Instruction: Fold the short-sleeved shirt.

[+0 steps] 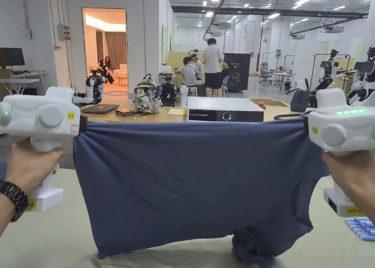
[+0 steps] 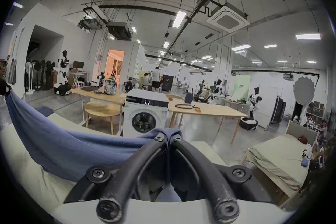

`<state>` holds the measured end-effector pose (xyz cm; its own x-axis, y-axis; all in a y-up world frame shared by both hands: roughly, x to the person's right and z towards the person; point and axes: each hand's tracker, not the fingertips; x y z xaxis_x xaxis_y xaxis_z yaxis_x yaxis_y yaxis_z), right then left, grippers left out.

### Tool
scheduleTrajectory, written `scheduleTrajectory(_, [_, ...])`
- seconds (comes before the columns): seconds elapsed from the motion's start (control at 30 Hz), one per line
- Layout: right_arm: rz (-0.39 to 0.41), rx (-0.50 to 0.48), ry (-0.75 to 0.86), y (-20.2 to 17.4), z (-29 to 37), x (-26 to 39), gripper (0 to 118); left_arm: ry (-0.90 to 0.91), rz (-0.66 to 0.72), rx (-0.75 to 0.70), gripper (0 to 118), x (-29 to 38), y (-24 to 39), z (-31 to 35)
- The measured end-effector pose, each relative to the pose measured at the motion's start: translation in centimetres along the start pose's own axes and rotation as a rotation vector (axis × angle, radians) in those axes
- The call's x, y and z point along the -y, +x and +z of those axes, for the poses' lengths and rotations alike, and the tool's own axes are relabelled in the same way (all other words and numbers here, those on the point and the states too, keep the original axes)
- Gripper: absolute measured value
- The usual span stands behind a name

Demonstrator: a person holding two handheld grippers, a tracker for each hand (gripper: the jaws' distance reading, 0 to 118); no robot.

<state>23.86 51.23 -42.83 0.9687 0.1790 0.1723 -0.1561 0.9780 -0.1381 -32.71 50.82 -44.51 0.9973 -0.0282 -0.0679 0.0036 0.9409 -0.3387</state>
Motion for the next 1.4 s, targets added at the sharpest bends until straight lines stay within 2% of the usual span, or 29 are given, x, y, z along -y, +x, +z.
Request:
scheduleTrajectory(0.43, [0.001, -0.044, -0.065, 0.9, 11.5, 7.9, 0, 0.004, -0.005, 0.036, 0, 8.8, -0.9, 10.0])
scheduleTrajectory(0.8, [0.062, -0.096, -0.125, -0.1, 18.8, 13.7, 0, -0.045, 0.027, 0.056, 0, 17.7, -2.4, 14.8])
scheduleTrajectory(1.17, [0.03, -0.142, -0.327, -1.1, 24.3, 22.1, 0, -0.242, 0.043, 0.07, 0, 29.7, -3.5, 17.7])
scheduleTrajectory(1.4, [0.066, -0.161, -0.529, -1.6, 27.2, 27.3, 0, -0.433, 0.007, 0.092, 0, 36.3, -3.6, 17.6])
